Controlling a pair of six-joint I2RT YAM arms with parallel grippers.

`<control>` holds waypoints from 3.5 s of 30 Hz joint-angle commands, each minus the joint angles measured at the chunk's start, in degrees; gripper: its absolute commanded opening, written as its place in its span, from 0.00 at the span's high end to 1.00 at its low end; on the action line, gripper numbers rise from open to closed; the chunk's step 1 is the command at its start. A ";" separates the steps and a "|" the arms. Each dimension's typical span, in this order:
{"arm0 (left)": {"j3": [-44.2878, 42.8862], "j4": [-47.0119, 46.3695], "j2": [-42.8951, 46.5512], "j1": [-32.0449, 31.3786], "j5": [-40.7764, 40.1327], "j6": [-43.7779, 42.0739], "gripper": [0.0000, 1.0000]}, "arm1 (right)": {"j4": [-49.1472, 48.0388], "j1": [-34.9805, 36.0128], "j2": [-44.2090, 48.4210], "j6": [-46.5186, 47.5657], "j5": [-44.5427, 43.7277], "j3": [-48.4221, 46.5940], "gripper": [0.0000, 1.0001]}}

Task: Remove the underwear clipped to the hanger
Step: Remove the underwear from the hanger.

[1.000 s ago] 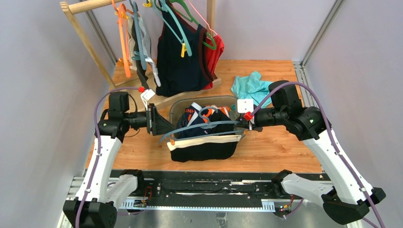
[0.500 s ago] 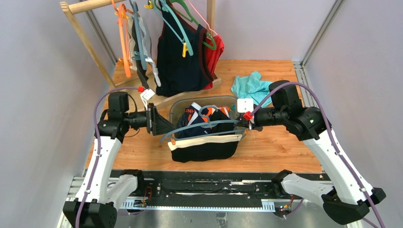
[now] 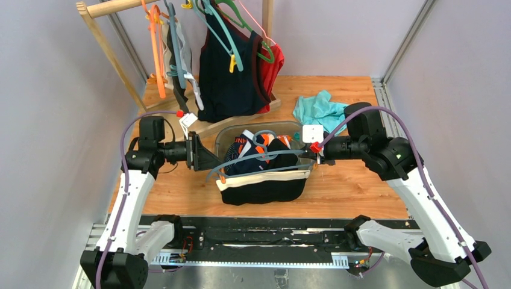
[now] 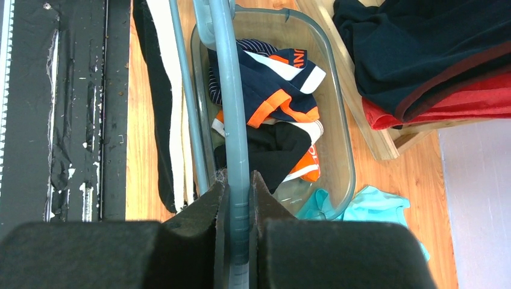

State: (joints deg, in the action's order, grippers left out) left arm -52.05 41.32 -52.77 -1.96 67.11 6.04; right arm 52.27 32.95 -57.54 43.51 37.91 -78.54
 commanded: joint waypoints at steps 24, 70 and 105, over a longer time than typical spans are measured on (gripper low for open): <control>3.97 -5.28 -1.39 -0.33 4.87 6.82 0.31 | -11.91 -0.17 3.73 1.34 -2.50 5.19 0.99; -8.67 1.49 3.28 -20.42 -20.46 -21.69 1.00 | -18.74 1.20 -0.55 -12.61 4.55 7.68 0.95; -9.16 2.07 10.04 -25.99 -30.83 -45.72 0.96 | -8.18 1.15 -10.74 -15.92 15.93 4.41 0.99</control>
State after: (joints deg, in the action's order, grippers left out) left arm -59.79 45.65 -43.97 -27.51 35.68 -42.13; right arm 43.57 33.39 -69.21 24.80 55.48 -75.00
